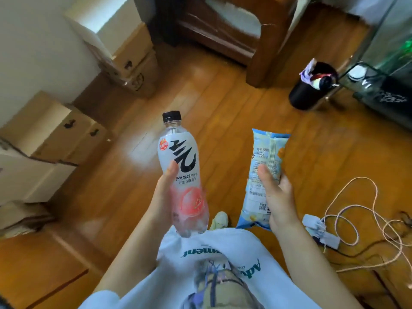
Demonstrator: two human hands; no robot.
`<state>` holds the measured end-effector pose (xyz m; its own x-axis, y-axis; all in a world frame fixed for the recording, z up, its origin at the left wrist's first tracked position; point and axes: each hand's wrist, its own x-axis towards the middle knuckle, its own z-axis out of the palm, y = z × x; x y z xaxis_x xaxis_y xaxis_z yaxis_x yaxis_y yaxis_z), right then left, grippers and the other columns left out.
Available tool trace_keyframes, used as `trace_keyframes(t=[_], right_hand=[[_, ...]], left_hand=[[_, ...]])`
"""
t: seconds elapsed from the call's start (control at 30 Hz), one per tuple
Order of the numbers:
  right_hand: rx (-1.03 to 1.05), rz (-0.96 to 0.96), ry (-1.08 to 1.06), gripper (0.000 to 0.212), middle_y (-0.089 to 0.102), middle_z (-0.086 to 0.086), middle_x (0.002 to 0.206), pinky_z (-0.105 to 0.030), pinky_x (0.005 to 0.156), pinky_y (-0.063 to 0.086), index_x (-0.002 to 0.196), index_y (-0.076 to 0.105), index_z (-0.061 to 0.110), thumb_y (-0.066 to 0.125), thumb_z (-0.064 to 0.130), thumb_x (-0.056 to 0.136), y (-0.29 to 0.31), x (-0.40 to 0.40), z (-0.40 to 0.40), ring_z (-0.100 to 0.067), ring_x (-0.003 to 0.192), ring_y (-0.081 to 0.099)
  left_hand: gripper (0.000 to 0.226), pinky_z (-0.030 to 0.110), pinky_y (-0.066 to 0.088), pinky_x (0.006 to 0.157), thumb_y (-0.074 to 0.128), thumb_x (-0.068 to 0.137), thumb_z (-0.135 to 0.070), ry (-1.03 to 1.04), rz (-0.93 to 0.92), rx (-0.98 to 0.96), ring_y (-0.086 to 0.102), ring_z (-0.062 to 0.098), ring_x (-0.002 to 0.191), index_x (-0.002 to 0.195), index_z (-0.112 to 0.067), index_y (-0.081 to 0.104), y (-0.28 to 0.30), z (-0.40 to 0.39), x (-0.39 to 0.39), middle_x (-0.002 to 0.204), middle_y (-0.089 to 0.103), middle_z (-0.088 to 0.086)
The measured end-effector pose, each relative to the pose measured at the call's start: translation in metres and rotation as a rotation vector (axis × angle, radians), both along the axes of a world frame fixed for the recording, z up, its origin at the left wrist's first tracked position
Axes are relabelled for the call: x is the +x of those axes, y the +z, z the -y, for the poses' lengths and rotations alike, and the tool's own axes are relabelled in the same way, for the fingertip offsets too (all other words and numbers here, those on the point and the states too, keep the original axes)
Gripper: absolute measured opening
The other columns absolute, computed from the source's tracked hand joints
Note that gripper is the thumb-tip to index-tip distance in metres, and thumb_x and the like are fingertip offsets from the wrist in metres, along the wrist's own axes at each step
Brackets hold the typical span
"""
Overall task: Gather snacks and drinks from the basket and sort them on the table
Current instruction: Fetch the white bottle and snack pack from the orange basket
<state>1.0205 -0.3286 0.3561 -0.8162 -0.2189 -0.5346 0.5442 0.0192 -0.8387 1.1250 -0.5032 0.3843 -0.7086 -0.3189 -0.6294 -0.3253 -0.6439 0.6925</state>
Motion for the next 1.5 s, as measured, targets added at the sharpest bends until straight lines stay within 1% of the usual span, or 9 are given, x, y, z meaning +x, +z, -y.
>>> trace_keyframes(t=[0.2, 0.27, 0.37, 0.57, 0.9, 1.0, 1.13, 1.27, 1.5], right_hand=[[0.011, 0.015, -0.225, 0.016, 0.072, 0.013, 0.081, -0.023, 0.062, 0.054, 0.092, 0.063, 0.033, 0.065, 0.039, 0.078, -0.012, -0.06, -0.044, -0.004, 0.075, 0.069], [0.012, 0.017, -0.284, 0.018, 0.073, 0.014, 0.08, -0.023, 0.062, 0.055, 0.092, 0.063, 0.033, 0.065, 0.041, 0.076, -0.015, -0.082, -0.056, -0.004, 0.074, 0.069], [0.012, 0.01, -0.361, 0.027, 0.073, 0.014, 0.079, -0.023, 0.06, 0.055, 0.092, 0.063, 0.034, 0.066, 0.047, 0.068, -0.015, -0.119, -0.066, -0.004, 0.074, 0.07], [0.057, -0.005, -0.482, 0.008, 0.073, 0.015, 0.075, -0.019, 0.053, 0.053, 0.088, 0.063, 0.033, 0.064, 0.038, 0.082, -0.008, -0.206, -0.076, -0.003, 0.069, 0.07], [0.061, -0.003, -0.734, 0.002, 0.072, 0.021, 0.075, -0.013, 0.05, 0.05, 0.083, 0.065, 0.042, 0.063, 0.042, 0.081, -0.003, -0.298, -0.101, 0.001, 0.068, 0.069], [0.071, 0.023, -0.829, 0.002, 0.073, 0.018, 0.077, -0.019, 0.054, 0.052, 0.081, 0.065, 0.048, 0.064, 0.047, 0.079, -0.008, -0.313, -0.128, -0.002, 0.07, 0.07], [0.063, 0.076, -0.879, 0.056, 0.069, 0.008, 0.097, -0.032, 0.071, 0.054, 0.105, 0.058, 0.042, 0.069, 0.067, 0.056, -0.013, -0.341, -0.171, -0.013, 0.086, 0.068], [0.078, 0.048, -0.903, 0.018, 0.072, 0.018, 0.076, -0.016, 0.051, 0.052, 0.086, 0.062, 0.042, 0.063, 0.054, 0.072, -0.013, -0.382, -0.231, -0.001, 0.068, 0.069], [0.058, 0.031, -0.872, 0.03, 0.072, 0.012, 0.074, -0.019, 0.05, 0.052, 0.086, 0.063, 0.036, 0.061, 0.055, 0.063, 0.008, -0.468, -0.347, -0.005, 0.065, 0.069]], left_hand=[[0.077, 0.031, 0.058, 0.052, 0.079, 0.028, -0.071, -0.149, -0.046, -0.034, 0.069, 0.02, 0.058, 0.085, -0.019, 0.071, -0.008, -0.017, -0.079, 0.067, 0.071, 0.005], [0.069, 0.031, 0.058, 0.051, 0.079, 0.029, -0.071, -0.209, -0.051, -0.02, 0.068, 0.019, 0.057, 0.078, -0.022, 0.074, -0.011, -0.023, -0.112, 0.065, 0.07, 0.004], [0.082, 0.031, 0.057, 0.051, 0.079, 0.029, -0.07, -0.292, -0.055, -0.015, 0.067, 0.02, 0.057, 0.088, -0.014, 0.067, -0.014, -0.03, -0.166, 0.066, 0.068, 0.007], [0.069, 0.032, 0.056, 0.051, 0.077, 0.036, -0.07, -0.51, -0.123, 0.015, 0.069, 0.022, 0.059, 0.083, -0.02, 0.073, -0.004, -0.042, -0.286, 0.066, 0.069, 0.007], [0.062, 0.03, 0.057, 0.053, 0.077, 0.037, -0.071, -0.85, -0.131, 0.096, 0.068, 0.022, 0.057, 0.077, -0.023, 0.076, 0.01, -0.099, -0.448, 0.066, 0.069, 0.006], [0.064, 0.031, 0.057, 0.054, 0.077, 0.039, -0.071, -0.926, -0.109, 0.11, 0.068, 0.022, 0.058, 0.079, -0.021, 0.075, 0.005, -0.127, -0.48, 0.067, 0.069, 0.007], [0.066, 0.033, 0.057, 0.057, 0.076, 0.039, -0.071, -0.996, -0.108, 0.109, 0.069, 0.024, 0.061, 0.08, -0.021, 0.075, -0.003, -0.166, -0.52, 0.069, 0.07, 0.008], [0.066, 0.034, 0.057, 0.055, 0.075, 0.04, -0.073, -1.01, -0.11, 0.123, 0.07, 0.026, 0.061, 0.079, -0.019, 0.076, -0.005, -0.219, -0.562, 0.067, 0.07, 0.009], [0.065, 0.035, 0.058, 0.059, 0.076, 0.043, -0.071, -1.005, -0.157, 0.03, 0.069, 0.024, 0.064, 0.085, -0.022, 0.074, 0.011, -0.337, -0.648, 0.073, 0.07, 0.009]])
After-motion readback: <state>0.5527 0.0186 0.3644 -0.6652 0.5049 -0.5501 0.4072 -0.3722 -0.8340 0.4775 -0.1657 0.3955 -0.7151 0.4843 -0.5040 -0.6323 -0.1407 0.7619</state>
